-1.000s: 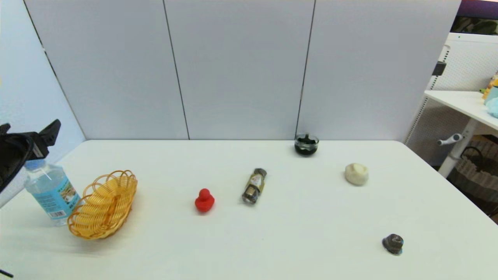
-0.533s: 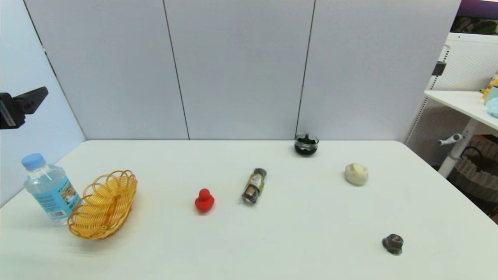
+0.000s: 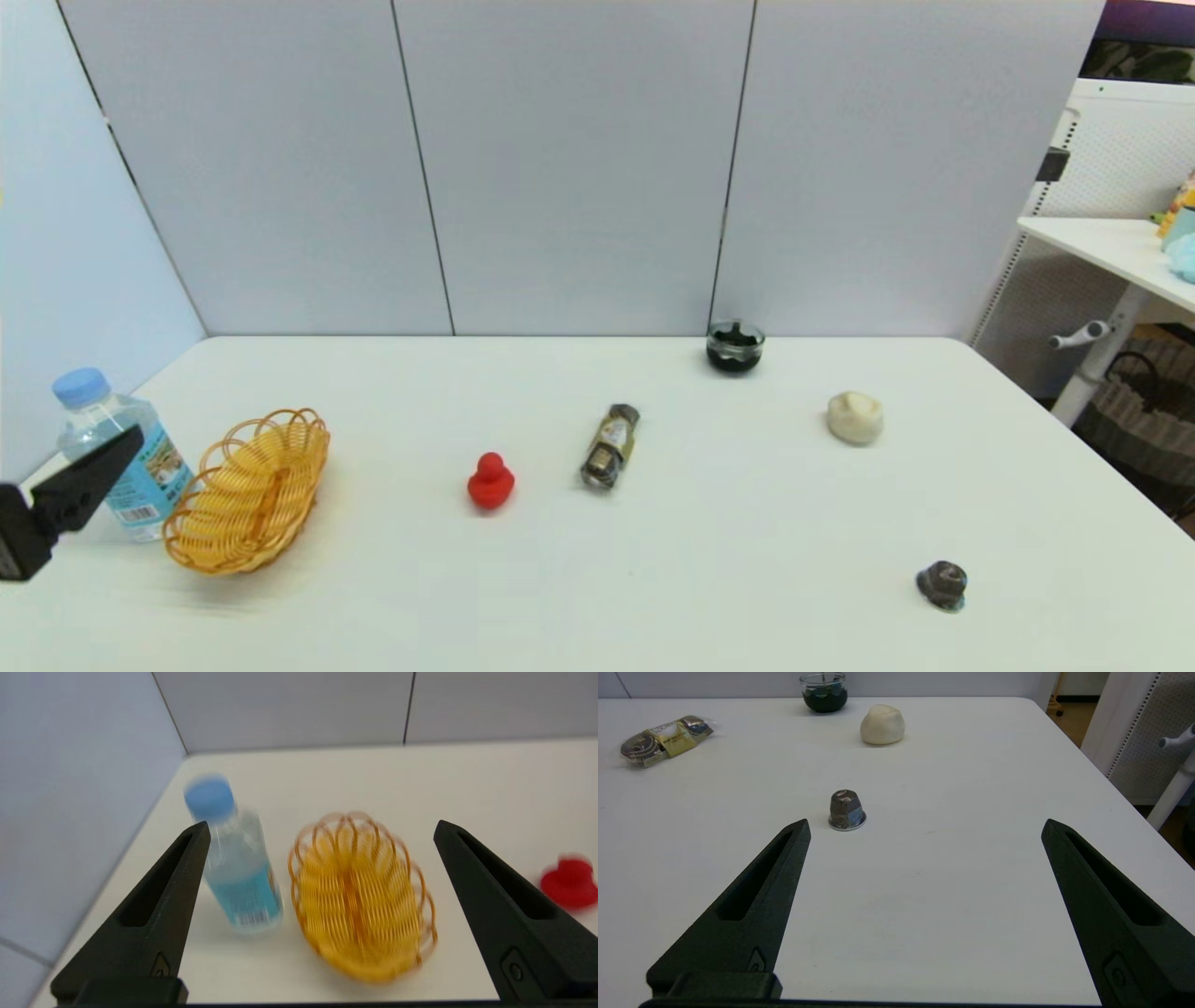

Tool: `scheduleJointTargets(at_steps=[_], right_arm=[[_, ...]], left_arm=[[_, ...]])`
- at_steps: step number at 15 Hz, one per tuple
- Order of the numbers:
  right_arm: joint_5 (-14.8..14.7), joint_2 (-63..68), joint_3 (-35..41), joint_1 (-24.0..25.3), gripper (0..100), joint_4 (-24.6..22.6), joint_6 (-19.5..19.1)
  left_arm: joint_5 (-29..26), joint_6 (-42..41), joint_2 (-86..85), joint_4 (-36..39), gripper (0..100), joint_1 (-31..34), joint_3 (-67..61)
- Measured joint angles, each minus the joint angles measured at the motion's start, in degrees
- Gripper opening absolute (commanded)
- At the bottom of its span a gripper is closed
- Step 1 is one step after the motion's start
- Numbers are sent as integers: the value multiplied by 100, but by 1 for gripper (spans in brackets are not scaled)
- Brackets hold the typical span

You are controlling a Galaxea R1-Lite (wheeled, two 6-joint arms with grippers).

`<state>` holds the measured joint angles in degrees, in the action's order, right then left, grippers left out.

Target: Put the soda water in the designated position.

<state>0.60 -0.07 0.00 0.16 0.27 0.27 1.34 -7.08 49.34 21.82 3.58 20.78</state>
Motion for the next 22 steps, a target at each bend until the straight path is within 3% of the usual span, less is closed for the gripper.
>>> scheduleJointTargets(at_steps=[5,13,22], right_arm=[[0,0,0,0,100,0,0],[0,0,0,0,100,0,-2],[2,0,0,2,100,-2,-2]], left_arm=[[23,17,-1905,-250,100,-130,-1748],[-207,59,-4131,-2224,100,-385,-2060],[-257,-129,-4907,-2108,100,-368,-2065]])
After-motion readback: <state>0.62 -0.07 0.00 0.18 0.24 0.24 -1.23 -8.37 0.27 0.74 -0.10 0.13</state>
